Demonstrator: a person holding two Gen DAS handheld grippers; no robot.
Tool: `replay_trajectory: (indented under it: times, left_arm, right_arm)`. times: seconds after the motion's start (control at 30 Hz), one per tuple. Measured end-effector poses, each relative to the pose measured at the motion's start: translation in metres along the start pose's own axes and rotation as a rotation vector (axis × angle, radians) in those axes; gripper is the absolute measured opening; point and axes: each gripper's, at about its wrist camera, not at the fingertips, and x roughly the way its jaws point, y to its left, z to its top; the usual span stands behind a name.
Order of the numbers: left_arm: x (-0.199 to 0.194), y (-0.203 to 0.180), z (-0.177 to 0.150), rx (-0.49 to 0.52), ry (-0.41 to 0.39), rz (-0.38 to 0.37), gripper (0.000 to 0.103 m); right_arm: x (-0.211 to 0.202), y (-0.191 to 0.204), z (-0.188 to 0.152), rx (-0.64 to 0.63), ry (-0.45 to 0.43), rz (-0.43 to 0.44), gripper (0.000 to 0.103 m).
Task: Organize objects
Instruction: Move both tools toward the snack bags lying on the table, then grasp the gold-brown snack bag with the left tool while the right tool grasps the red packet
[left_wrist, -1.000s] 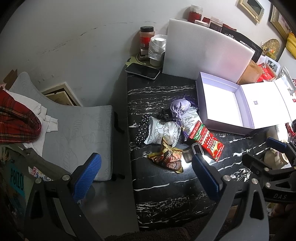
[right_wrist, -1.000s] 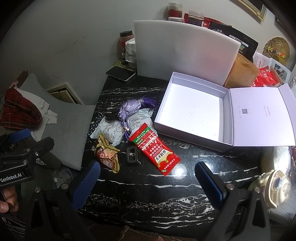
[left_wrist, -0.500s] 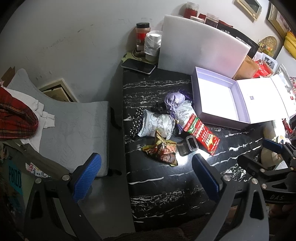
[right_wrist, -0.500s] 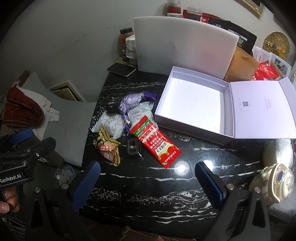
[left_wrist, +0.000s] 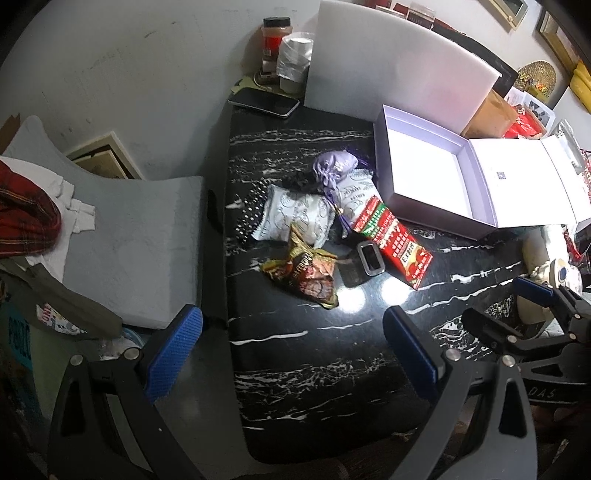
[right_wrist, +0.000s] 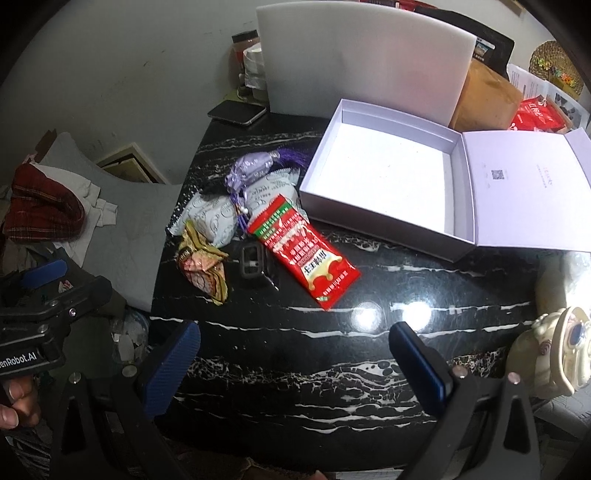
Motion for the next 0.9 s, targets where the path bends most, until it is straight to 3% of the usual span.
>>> replay_trajectory:
  times: [0.43,0.67,0.9]
  left_arm:
    - [0.052,-0.011,-0.013,-0.022,0.023,-0.018,0.099]
    - [0.083,-0.008,-0.016,-0.034,0.019,-0.014,0.099]
    - [0.107,-0.013,-0.010,0.016,-0.003,0.003,0.099]
  right_arm:
    - [0.027,-0.007,-0.011,-0.124,-0.047,-0.034,0.102]
    - [0.049,-0.009,-0.007,-0.180,-0.118,-0.066,0.102]
    - [0.079,-0.009,0.000,-0.235,-0.109,-0.056,0.101]
